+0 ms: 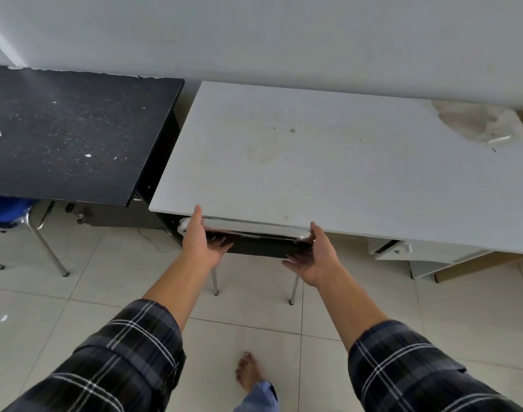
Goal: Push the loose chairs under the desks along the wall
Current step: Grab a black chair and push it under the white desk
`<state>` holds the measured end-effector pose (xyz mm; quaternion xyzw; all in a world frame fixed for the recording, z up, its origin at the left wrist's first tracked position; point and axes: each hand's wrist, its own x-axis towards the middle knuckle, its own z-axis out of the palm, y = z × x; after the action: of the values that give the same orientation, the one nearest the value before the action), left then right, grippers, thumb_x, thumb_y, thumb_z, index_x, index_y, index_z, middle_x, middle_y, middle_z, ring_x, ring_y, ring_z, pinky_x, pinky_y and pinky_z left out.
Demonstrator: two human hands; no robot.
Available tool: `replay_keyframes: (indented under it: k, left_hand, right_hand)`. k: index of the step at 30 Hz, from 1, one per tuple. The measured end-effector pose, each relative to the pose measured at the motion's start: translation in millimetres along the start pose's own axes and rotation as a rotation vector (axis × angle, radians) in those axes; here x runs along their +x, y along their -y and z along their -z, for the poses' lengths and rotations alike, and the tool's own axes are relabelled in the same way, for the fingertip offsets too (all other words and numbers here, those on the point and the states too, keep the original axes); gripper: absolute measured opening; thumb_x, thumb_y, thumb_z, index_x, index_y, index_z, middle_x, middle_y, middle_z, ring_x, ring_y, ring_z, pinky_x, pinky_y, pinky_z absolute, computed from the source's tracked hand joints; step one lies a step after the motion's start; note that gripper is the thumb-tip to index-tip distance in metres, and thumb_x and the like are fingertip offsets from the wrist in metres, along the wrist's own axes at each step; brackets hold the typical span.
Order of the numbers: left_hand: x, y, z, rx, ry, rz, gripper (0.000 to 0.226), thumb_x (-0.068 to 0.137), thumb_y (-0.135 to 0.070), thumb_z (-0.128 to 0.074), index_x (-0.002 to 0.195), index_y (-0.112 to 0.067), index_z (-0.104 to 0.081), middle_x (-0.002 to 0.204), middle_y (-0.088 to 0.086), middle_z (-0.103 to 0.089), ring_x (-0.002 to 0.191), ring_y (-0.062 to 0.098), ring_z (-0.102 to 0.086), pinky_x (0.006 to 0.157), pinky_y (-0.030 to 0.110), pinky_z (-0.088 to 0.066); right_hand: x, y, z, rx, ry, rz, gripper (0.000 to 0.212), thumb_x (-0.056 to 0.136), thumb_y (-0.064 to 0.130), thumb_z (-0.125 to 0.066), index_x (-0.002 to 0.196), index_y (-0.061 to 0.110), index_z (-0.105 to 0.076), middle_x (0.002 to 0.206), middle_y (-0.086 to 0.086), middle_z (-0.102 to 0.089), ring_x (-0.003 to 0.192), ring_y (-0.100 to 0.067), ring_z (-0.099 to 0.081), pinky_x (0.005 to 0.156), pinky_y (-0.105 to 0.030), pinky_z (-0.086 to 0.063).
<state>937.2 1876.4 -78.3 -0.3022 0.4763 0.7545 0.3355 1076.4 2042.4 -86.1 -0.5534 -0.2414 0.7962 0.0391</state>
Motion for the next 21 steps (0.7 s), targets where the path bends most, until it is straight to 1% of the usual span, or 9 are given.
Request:
replay_keyframes:
  k: [4, 6, 9, 10, 12, 14, 16, 18, 21]
  left_hand:
    - [-28.8, 31.0, -16.9, 0.233, 0.000, -0.048, 0.031, 0.095, -0.034, -0.061, 0.115, -0.010, -0.058, 0.131, 0.014, -0.056, 0.123, 0.034, -0.054, 0.105, 0.047, -0.039]
    - [-46.5, 50.9, -31.3, 0.398, -0.008, -0.084, 0.037, 0.094, -0.030, -0.063, 0.123, -0.008, -0.058, 0.124, 0.010, -0.055, 0.120, 0.031, -0.054, 0.101, 0.043, -0.042]
    - [-78.9, 92.0, -56.0, 0.688, 0.037, -0.163, 0.033, 0.092, -0.035, -0.063, 0.115, -0.014, -0.053, 0.103, 0.004, -0.055, 0.100, 0.023, -0.056, 0.086, 0.035, -0.046]
    - [-88.8, 107.2, -63.3, 0.797, 0.063, -0.200, 0.039, 0.092, -0.037, -0.062, 0.123, -0.015, -0.051, 0.108, 0.006, -0.057, 0.101, 0.024, -0.056, 0.087, 0.035, -0.046]
    - [-115.7, 150.9, -79.0, 1.015, 0.122, -0.320, 0.060, 0.092, -0.039, -0.060, 0.145, -0.015, -0.040, 0.136, 0.010, -0.053, 0.121, 0.029, -0.053, 0.098, 0.037, -0.042]
    - [-145.7, 198.7, -92.1, 1.229, 0.206, -0.442, 0.065, 0.092, -0.041, -0.057, 0.148, -0.018, -0.036, 0.146, 0.006, -0.046, 0.125, 0.026, -0.049, 0.098, 0.032, -0.039]
    - [-177.6, 254.5, -105.4, 1.447, 0.305, -0.510, 0.077, 0.091, -0.050, -0.055, 0.155, -0.023, -0.023, 0.153, 0.004, -0.041, 0.135, 0.025, -0.044, 0.108, 0.035, -0.036]
    - [-208.0, 308.5, -119.0, 1.695, 0.397, -0.609, 0.080, 0.091, -0.056, -0.051, 0.157, -0.026, -0.016, 0.158, 0.004, -0.034, 0.143, 0.027, -0.034, 0.114, 0.039, -0.031]
    - [-262.9, 399.0, -140.1, 1.987, 0.589, -0.769, 0.078, 0.091, -0.063, -0.045, 0.156, -0.030, -0.018, 0.162, 0.002, -0.023, 0.148, 0.032, -0.021, 0.117, 0.049, -0.023]
  right_hand:
    - [-19.4, -0.9, 25.6, -0.156, -0.033, 0.094, 0.029, 0.094, 0.032, -0.066, 0.114, 0.012, -0.060, 0.111, -0.013, -0.058, 0.111, -0.032, -0.062, 0.102, -0.056, -0.050]
    - [-32.1, -0.4, 51.4, -0.253, -0.065, 0.154, 0.039, 0.095, 0.029, -0.066, 0.127, 0.011, -0.054, 0.119, -0.011, -0.056, 0.117, -0.029, -0.057, 0.103, -0.053, -0.050]
    - [-51.1, -0.9, 107.9, -0.417, -0.111, 0.271, 0.059, 0.094, 0.035, -0.065, 0.143, 0.010, -0.041, 0.129, -0.007, -0.050, 0.123, -0.030, -0.052, 0.104, -0.049, -0.049]
    - [-57.7, -1.2, 126.3, -0.497, -0.132, 0.325, 0.065, 0.094, 0.038, -0.064, 0.146, 0.010, -0.037, 0.132, -0.007, -0.050, 0.128, -0.031, -0.050, 0.107, -0.047, -0.046]
    - [-78.2, -2.6, 176.4, -0.664, -0.197, 0.432, 0.073, 0.094, 0.041, -0.063, 0.152, 0.010, -0.031, 0.148, -0.011, -0.046, 0.137, -0.032, -0.045, 0.109, -0.040, -0.040]
    - [-101.0, -4.7, 230.0, -0.811, -0.273, 0.507, 0.074, 0.095, 0.040, -0.062, 0.153, 0.007, -0.029, 0.154, -0.015, -0.043, 0.140, -0.033, -0.042, 0.108, -0.037, -0.037]
    - [-126.4, -9.4, 291.1, -0.926, -0.362, 0.539, 0.074, 0.094, 0.039, -0.063, 0.151, 0.005, -0.030, 0.153, -0.018, -0.042, 0.140, -0.034, -0.042, 0.107, -0.037, -0.037]
    - [-149.1, -17.1, 349.6, -1.000, -0.456, 0.542, 0.076, 0.092, 0.041, -0.063, 0.150, 0.006, -0.030, 0.153, -0.018, -0.041, 0.140, -0.034, -0.041, 0.109, -0.039, -0.036]
    - [-189.4, -30.3, 446.1, -1.037, -0.612, 0.506, 0.077, 0.090, 0.045, -0.062, 0.151, 0.011, -0.030, 0.156, -0.013, -0.036, 0.145, -0.032, -0.032, 0.115, -0.051, -0.033]
